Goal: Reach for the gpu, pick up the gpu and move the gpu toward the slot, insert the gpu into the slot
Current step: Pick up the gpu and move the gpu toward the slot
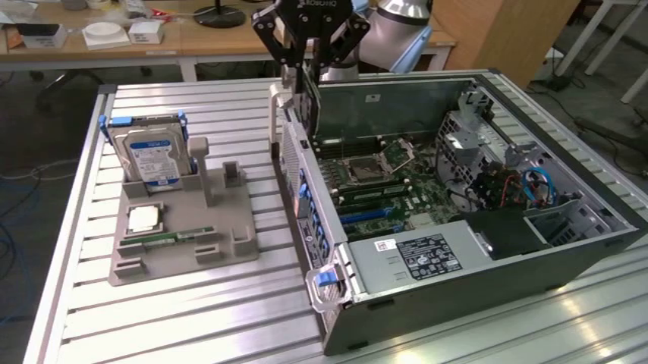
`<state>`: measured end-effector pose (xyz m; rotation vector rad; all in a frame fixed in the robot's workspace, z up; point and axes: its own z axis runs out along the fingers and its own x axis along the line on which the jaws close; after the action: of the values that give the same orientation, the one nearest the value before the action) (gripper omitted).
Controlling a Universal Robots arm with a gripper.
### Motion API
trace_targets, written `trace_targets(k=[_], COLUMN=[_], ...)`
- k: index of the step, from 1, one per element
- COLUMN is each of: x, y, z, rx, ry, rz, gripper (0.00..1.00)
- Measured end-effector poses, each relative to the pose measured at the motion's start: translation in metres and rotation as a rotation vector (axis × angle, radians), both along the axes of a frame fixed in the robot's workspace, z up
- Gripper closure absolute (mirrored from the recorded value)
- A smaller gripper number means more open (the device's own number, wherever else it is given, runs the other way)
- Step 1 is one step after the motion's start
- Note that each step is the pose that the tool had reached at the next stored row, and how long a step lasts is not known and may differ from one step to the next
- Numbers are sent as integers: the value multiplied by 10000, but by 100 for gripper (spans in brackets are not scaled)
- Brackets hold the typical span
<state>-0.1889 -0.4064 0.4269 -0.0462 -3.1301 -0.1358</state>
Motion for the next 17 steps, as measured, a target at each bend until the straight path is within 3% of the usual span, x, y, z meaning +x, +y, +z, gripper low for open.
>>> trace_targets(k=[17], x=[417], y=[0], z=[-24], rx=[1], ry=[-27], rz=[1], gripper=[74])
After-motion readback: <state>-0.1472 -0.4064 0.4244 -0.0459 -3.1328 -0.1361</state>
